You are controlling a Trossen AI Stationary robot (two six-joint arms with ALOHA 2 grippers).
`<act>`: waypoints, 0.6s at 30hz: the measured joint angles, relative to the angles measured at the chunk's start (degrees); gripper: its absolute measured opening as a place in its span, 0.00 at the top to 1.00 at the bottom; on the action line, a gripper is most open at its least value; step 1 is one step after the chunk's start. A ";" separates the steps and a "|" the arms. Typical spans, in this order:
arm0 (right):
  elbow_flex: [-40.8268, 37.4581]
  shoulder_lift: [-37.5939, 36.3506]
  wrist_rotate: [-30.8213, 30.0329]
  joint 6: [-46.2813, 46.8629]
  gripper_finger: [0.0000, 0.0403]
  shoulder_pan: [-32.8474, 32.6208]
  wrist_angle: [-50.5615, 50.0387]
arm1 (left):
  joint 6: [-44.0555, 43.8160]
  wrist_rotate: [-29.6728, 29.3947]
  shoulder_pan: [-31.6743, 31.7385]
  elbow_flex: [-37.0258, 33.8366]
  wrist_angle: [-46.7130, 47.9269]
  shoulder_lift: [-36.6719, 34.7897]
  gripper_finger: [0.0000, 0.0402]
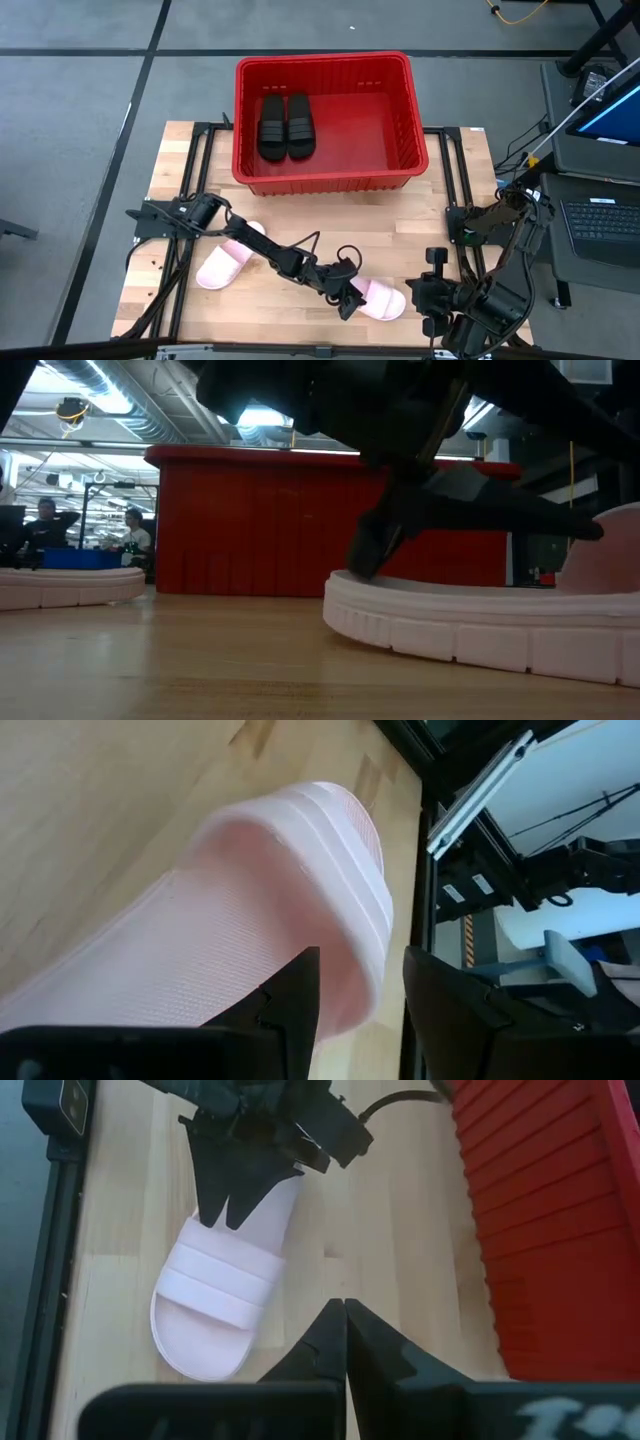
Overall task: Pick and place slides into bin
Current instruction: Put the right pink slides into the red bin
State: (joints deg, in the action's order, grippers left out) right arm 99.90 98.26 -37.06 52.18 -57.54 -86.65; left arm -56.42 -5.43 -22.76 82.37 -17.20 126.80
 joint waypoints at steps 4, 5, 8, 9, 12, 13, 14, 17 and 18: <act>0.00 0.00 -0.74 0.06 0.99 0.00 0.03 | -0.04 0.10 0.00 0.47 -1.43 0.85 0.65; 0.00 0.00 -1.02 0.06 0.99 0.00 0.06 | -0.21 0.48 -0.10 0.53 -0.83 1.09 0.65; 0.00 0.00 -1.33 0.07 0.99 0.00 0.09 | -0.53 1.85 -0.44 2.29 -1.64 3.46 0.65; 0.00 0.00 -1.33 0.10 0.99 0.00 0.07 | -0.50 2.34 -0.47 3.01 -1.61 4.08 0.65; -0.01 -0.02 -1.46 0.63 0.99 -0.01 0.08 | -0.39 4.70 -0.48 5.72 -2.86 6.10 0.65; -0.02 -0.02 -1.47 1.12 0.99 -0.02 0.04 | -0.26 5.21 -0.48 6.54 -2.67 6.68 0.65; -0.02 -0.02 -1.48 1.47 0.99 -0.02 0.01 | -0.04 5.46 -0.47 6.92 -2.56 6.93 0.65; -0.02 -0.02 -1.46 1.58 0.99 -0.02 0.06 | 0.24 6.38 -0.10 7.17 -2.14 6.97 0.65; -0.02 -0.02 -1.46 1.58 0.99 -0.02 0.13 | 0.46 6.51 0.04 7.21 -1.97 6.97 0.65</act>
State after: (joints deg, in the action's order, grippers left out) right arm 99.88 98.24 -38.51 53.76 -57.56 -86.53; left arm -55.96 1.08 -22.72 89.58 -19.17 133.78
